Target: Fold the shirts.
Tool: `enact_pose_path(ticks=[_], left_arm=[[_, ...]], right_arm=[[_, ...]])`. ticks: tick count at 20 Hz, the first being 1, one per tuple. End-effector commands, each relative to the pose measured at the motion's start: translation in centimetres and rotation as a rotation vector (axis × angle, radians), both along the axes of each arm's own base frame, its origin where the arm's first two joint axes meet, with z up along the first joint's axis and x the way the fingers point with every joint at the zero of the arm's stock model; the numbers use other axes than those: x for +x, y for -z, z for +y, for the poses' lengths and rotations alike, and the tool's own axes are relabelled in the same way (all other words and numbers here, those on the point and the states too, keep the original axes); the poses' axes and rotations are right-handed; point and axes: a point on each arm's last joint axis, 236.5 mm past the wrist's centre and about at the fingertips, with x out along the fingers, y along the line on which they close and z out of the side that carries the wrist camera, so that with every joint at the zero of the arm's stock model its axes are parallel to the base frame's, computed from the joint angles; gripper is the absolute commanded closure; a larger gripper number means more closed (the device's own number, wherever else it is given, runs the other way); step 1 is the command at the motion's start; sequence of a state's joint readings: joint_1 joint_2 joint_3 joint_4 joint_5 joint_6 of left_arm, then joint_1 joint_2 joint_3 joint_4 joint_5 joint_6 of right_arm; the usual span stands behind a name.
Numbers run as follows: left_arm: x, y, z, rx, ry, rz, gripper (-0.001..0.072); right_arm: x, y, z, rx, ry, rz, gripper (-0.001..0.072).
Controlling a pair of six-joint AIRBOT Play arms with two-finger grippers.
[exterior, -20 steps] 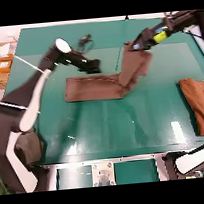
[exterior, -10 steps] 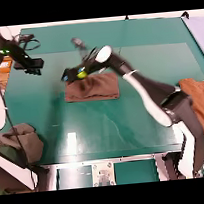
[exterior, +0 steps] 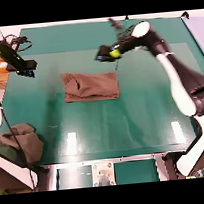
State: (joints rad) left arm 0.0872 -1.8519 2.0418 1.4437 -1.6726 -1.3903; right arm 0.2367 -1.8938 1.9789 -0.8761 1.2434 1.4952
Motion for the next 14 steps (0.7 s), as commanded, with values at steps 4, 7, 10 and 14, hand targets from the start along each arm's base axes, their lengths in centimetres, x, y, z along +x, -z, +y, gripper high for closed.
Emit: enact_pose_path(ticks=[4,7,10,14], left_arm=[[-0.3,-0.1,-0.2,-0.015,-0.021,0.012,0.0684],[-0.2,-0.1,-0.3,-0.019,-0.038,0.012,0.0684],[-0.2,-0.1,-0.3,-0.020,-0.046,0.014,0.0684],[-0.2,-0.1,-0.3,-0.020,-0.046,0.015,0.0684]], right_arm=[[-4.5,9.1,-12.2,-0.103,0.194,0.379,0.0111],[-5.9,14.3,-8.8,-0.022,0.232,0.434,0.0111],[-6.3,16.4,-4.3,0.078,0.224,0.459,0.0112],[-6.4,15.5,0.6,0.207,0.161,0.437,0.0617]])
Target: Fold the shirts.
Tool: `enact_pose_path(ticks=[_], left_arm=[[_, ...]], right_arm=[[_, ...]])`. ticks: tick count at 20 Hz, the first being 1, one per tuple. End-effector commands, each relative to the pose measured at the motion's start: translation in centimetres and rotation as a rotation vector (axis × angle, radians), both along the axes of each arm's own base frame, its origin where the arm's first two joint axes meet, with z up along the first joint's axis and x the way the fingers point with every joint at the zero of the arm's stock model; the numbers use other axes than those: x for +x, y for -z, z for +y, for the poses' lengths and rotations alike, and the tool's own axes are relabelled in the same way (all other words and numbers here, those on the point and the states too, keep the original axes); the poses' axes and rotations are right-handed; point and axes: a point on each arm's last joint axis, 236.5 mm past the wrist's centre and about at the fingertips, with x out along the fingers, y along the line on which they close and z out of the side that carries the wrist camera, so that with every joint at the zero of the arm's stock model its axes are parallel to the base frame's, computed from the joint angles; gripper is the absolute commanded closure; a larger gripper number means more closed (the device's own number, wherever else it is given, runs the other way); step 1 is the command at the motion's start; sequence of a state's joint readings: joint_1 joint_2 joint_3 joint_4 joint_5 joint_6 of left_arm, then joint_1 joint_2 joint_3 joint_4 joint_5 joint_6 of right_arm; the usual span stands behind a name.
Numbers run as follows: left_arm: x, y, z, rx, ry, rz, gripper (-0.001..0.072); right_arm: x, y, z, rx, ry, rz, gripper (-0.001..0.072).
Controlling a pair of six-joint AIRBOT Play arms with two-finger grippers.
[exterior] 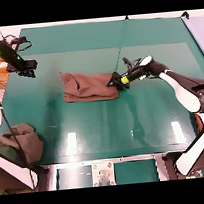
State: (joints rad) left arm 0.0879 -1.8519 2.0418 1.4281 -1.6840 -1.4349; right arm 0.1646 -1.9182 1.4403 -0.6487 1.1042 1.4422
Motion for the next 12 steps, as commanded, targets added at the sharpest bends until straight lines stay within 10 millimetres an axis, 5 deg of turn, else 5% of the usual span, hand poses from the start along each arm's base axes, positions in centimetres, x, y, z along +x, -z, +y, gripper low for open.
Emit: enact_pose_path(ticks=[1,4,6,9,12], left_arm=[[0.0,-0.1,0.0,0.000,-0.005,-0.001,0.0684],[-0.1,-0.1,0.0,0.000,-0.005,0.004,0.0684],[-0.2,0.0,0.0,-0.001,-0.004,0.010,0.0684],[-0.5,0.0,0.0,-0.002,-0.004,0.020,0.0684],[-0.6,-0.1,-0.6,-0.027,-0.014,0.024,0.0684]], right_arm=[[0.4,-1.5,3.7,0.124,-0.003,-0.044,0.0685],[3.1,-7.6,2.5,0.161,-0.004,-0.169,0.0690],[5.9,-15.3,-0.7,0.186,0.045,-0.321,0.0691],[8.3,-26.5,-9.0,0.188,0.179,-0.528,0.0691],[8.2,-33.7,-19.7,0.149,0.350,-0.634,0.0691]])
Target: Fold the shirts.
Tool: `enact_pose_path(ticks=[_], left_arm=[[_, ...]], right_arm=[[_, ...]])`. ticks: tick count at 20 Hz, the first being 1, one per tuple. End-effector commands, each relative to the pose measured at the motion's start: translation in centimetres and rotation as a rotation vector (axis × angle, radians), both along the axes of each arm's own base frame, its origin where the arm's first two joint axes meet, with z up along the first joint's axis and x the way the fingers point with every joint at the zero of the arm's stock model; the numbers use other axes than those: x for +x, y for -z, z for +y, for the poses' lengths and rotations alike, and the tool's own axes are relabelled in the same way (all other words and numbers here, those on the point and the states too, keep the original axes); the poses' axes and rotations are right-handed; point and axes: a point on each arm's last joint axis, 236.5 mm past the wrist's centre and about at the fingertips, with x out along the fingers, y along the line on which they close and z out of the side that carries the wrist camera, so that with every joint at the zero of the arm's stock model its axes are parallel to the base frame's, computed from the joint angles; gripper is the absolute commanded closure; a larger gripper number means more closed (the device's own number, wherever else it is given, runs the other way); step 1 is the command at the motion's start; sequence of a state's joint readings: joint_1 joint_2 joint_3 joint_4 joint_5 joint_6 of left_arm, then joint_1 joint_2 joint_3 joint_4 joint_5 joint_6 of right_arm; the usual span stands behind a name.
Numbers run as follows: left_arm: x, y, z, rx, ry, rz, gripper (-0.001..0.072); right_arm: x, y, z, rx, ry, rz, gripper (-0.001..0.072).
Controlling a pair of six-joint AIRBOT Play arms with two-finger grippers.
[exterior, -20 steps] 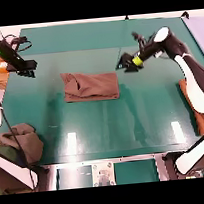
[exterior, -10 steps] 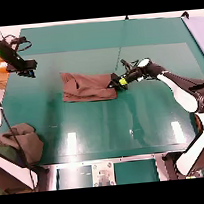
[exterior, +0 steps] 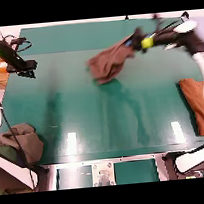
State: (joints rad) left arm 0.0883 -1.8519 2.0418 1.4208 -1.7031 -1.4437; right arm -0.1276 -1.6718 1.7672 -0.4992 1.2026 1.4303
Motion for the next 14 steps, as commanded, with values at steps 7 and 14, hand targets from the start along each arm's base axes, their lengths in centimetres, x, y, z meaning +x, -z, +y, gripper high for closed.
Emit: enact_pose_path(ticks=[7,14], left_arm=[[0.6,-0.5,-2.4,-0.106,-0.044,-0.016,0.0684],[0.9,-0.9,-3.7,-0.165,-0.054,-0.028,0.0684]], right_arm=[[-6.4,-7.3,-33.2,-0.088,0.611,-0.044,0.0690],[-15.8,-2.4,-45.6,-0.174,0.869,0.135,0.0691]])
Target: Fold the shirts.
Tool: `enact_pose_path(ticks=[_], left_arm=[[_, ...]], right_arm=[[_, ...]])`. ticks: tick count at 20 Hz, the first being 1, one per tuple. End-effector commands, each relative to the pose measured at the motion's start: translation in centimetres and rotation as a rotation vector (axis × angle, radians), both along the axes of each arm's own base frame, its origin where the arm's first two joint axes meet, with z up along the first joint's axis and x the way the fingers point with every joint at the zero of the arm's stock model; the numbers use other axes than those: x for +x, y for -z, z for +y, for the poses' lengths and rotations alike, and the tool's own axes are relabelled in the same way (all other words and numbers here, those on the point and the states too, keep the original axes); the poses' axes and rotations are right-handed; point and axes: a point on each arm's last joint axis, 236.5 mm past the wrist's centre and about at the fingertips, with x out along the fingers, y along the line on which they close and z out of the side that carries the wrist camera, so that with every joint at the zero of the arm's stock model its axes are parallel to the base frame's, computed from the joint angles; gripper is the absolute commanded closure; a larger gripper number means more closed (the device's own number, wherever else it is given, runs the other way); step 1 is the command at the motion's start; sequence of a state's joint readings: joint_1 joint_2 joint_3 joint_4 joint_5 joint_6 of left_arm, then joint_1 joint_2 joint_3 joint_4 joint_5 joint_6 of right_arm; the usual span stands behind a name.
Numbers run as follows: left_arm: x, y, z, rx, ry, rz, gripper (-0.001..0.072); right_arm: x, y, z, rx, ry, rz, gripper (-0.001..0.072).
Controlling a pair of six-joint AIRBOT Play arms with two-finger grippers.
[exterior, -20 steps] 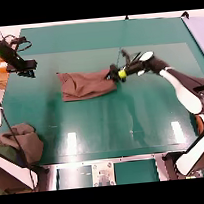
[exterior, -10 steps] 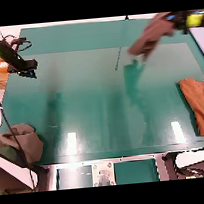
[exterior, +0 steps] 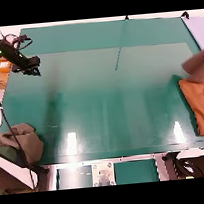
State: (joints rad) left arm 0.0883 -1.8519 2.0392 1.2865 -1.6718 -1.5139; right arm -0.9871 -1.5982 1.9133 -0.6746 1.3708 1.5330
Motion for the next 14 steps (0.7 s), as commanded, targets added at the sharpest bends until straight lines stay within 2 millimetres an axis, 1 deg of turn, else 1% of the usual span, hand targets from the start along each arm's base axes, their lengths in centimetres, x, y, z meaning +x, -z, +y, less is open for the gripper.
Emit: enact_pose_path(ticks=[1,3,4,5,6,7,8,10,11,12,14], left_arm=[[0.1,-0.3,-0.9,-0.038,-0.008,-0.002,0.0684],[0.1,-0.4,-1.2,-0.052,-0.013,0.000,0.0684],[0.0,-0.4,-1.4,-0.061,-0.010,0.001,0.0684],[-0.2,-0.4,-1.4,-0.063,-0.007,0.010,0.0684],[-0.5,-0.4,-1.4,-0.064,-0.003,0.022,0.0684],[-0.8,-0.4,-1.5,-0.064,0.002,0.035,0.0684],[-1.0,-0.4,-1.5,-0.063,0.004,0.043,0.0684],[-0.9,-0.4,-1.4,-0.063,0.004,0.040,0.0684],[-0.9,-0.4,-1.4,-0.063,0.002,0.037,0.0684],[-0.9,-0.4,-1.4,-0.063,0.002,0.037,0.0684],[-0.9,-0.4,-1.4,-0.063,0.002,0.038,0.0684]], right_arm=[[-4.8,3.0,-3.1,0.053,0.065,0.105,0.0691],[-6.6,5.2,-2.3,0.117,0.063,0.201,0.0691],[-7.2,5.9,-1.9,0.134,0.059,0.241,0.0691],[-7.6,6.0,-1.6,0.146,0.053,0.259,0.0691],[-7.6,5.7,-1.4,0.163,0.066,0.257,0.0691],[-7.0,4.6,-1.5,0.157,0.075,0.214,0.0691],[-5.5,2.4,-1.5,0.158,0.082,0.110,0.0691],[-1.9,-3.2,-1.0,0.206,0.072,-0.149,0.0691],[-0.7,-4.7,-1.1,0.214,0.088,-0.219,0.0691],[0.3,-5.2,-1.3,0.203,0.107,-0.245,0.0691],[2.0,-4.5,-1.5,0.180,0.129,-0.242,0.0691]])
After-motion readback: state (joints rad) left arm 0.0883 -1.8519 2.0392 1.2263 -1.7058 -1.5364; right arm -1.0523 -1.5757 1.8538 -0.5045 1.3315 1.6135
